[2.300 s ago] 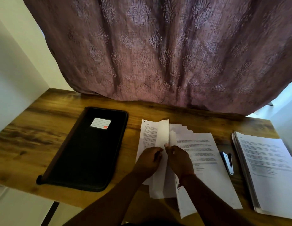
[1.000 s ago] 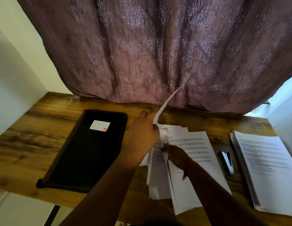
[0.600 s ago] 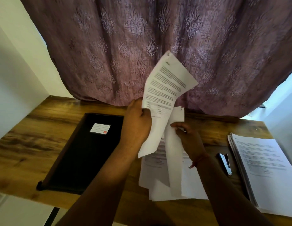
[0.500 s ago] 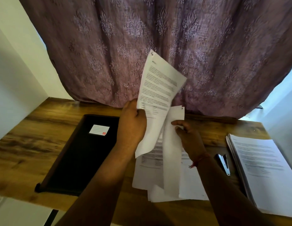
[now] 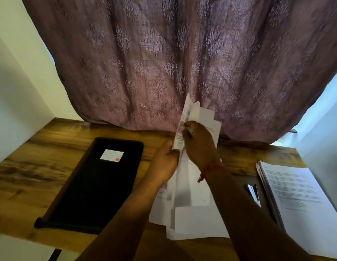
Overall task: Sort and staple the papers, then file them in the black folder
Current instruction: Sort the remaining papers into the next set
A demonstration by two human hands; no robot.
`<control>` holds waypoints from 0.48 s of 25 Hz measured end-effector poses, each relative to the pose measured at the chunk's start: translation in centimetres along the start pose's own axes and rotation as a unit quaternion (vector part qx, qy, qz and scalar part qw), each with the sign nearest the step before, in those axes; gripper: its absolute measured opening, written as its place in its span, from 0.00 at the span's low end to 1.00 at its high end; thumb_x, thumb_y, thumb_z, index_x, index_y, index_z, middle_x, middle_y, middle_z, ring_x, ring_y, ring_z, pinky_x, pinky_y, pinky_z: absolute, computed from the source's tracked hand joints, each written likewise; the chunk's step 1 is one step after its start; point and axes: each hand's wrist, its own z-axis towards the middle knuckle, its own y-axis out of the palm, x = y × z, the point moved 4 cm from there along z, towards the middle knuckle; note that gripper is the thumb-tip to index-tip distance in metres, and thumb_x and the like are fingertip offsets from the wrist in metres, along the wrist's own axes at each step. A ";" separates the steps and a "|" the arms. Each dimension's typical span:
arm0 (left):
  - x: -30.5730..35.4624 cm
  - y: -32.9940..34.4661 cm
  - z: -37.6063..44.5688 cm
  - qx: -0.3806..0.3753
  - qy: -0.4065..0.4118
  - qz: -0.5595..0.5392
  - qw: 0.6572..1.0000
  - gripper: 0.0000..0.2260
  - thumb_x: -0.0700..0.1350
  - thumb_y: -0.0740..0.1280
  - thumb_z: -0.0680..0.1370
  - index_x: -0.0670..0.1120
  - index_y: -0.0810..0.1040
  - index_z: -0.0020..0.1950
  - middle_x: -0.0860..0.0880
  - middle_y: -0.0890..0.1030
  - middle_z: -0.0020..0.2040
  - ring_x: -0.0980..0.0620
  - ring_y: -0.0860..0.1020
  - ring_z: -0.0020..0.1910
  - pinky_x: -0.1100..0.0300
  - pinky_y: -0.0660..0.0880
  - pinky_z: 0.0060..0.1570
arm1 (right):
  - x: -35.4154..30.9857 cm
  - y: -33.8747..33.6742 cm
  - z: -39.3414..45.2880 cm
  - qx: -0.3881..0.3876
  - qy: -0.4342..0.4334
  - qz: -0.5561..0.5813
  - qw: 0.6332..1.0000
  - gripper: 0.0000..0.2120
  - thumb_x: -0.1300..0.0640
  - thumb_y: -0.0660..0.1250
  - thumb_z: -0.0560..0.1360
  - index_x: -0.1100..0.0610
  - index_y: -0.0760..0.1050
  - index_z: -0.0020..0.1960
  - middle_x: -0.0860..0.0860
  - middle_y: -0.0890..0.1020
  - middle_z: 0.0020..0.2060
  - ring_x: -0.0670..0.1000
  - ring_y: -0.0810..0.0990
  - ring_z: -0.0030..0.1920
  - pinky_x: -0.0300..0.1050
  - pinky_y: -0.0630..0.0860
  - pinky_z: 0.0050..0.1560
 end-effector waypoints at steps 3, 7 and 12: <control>0.3 1.6 -0.9 -0.059 0.028 0.017 0.998 0.15 0.38 0.57 0.84 0.43 0.71 0.70 0.55 0.76 0.53 0.61 0.77 0.49 0.70 0.76 0.51 | -0.1 1.6 -0.6 0.001 0.026 0.002 1.000 0.22 0.44 0.63 0.78 0.58 0.70 0.65 0.56 0.74 0.59 0.54 0.74 0.59 0.48 0.75 0.58; -1.5 3.2 -0.5 -0.131 -0.018 0.007 0.991 0.18 0.40 0.62 0.82 0.48 0.69 0.72 0.49 0.77 0.65 0.49 0.76 0.64 0.51 0.72 0.67 | 1.8 1.2 -0.3 0.012 0.042 -0.011 0.999 0.22 0.64 0.62 0.77 0.57 0.66 0.70 0.56 0.71 0.65 0.59 0.72 0.65 0.56 0.74 0.65; -4.6 4.1 0.5 -0.136 -0.066 0.005 0.989 0.18 0.45 0.63 0.82 0.55 0.71 0.71 0.53 0.74 0.69 0.54 0.73 0.64 0.58 0.69 0.63 | 4.3 -2.3 -0.6 0.126 -0.020 -0.232 0.964 0.26 0.67 0.66 0.71 0.57 0.68 0.68 0.58 0.72 0.59 0.63 0.74 0.55 0.58 0.79 0.49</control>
